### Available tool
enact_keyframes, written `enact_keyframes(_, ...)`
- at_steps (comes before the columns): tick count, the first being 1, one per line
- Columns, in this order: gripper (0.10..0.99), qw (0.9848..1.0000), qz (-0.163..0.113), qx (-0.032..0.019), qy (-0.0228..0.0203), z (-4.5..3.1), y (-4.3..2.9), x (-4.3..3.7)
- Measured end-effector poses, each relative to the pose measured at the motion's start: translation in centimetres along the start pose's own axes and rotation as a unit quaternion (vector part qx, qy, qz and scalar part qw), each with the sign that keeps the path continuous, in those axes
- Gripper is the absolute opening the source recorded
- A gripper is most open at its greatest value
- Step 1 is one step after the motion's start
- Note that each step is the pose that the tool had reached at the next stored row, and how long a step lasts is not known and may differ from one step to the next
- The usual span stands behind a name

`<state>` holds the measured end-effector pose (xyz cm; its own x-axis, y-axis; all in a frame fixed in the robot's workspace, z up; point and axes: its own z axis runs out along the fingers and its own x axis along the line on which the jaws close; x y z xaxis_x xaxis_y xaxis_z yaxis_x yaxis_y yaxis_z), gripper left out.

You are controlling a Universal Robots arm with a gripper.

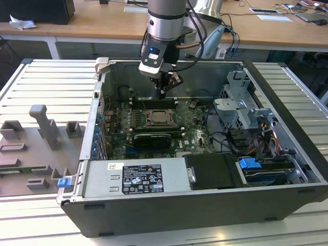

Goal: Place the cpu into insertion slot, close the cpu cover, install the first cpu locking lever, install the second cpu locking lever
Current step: 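Install the first cpu locking lever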

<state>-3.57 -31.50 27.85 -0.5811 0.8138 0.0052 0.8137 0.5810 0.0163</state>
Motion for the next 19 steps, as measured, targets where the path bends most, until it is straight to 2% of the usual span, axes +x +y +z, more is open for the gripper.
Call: enact_keyframes(19,0.106,0.9997,-0.025,-0.0002,0.0008,0.0,0.0,0.0)
